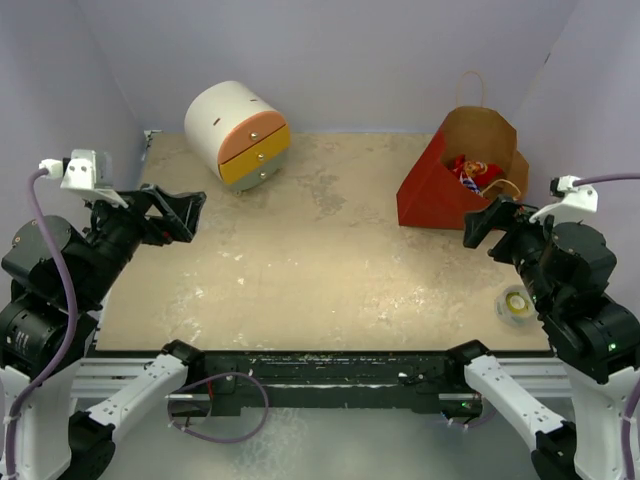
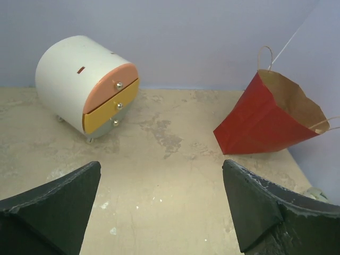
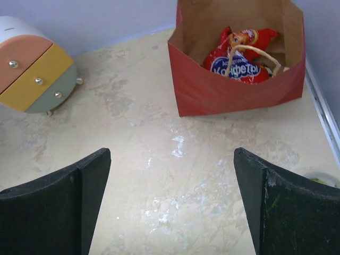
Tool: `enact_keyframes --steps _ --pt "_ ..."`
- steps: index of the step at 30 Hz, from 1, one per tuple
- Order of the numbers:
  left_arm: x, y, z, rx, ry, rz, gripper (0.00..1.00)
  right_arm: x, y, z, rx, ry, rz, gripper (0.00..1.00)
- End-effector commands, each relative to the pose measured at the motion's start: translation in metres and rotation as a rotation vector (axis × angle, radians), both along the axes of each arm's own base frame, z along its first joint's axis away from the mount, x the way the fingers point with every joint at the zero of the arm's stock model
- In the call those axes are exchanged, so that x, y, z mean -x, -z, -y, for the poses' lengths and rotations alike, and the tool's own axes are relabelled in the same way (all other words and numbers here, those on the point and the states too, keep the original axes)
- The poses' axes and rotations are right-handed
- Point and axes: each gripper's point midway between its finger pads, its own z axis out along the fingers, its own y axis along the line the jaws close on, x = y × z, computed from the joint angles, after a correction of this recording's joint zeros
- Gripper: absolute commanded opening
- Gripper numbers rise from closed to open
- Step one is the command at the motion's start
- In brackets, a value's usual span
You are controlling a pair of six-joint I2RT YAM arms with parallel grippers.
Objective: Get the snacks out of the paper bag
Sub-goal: Move the paper bag to the center of the board.
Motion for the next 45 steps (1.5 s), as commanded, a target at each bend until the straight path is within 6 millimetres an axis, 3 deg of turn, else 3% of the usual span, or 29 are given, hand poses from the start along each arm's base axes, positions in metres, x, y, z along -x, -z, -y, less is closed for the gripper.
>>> enact_keyframes --steps 1,10,19,22,26,30,39,45 --pt "0.005 0.006 -0.011 0.074 -0.064 -0.032 0.99 0.011 0.005 0.011 -0.07 0.081 -0.01 0.99" --pt "0.015 0.024 -0.005 0.169 -0.041 -0.107 0.99 0.018 0.013 0.014 -0.148 0.132 -0.035 1.0" --pt "0.026 0.049 0.036 0.232 0.162 -0.268 0.99 0.022 0.041 0.004 -0.22 0.153 -0.174 0.99" --pt "0.035 0.057 0.048 0.217 0.237 -0.328 0.99 0.015 0.05 0.002 -0.243 0.183 -0.205 0.99" --pt "0.044 0.066 0.057 0.208 0.303 -0.394 0.99 -0.013 0.04 -0.01 -0.237 0.149 -0.174 1.0" --pt "0.041 0.07 0.057 0.249 0.279 -0.401 0.99 -0.056 0.015 -0.02 -0.248 0.153 -0.089 1.0" --pt "-0.006 0.059 0.047 0.206 0.152 -0.306 0.99 -0.155 -0.048 -0.014 -0.068 0.253 0.104 0.99" --pt "-0.036 0.053 0.035 0.046 0.08 -0.277 0.99 -0.219 -0.045 -0.002 -0.018 0.355 0.104 0.99"
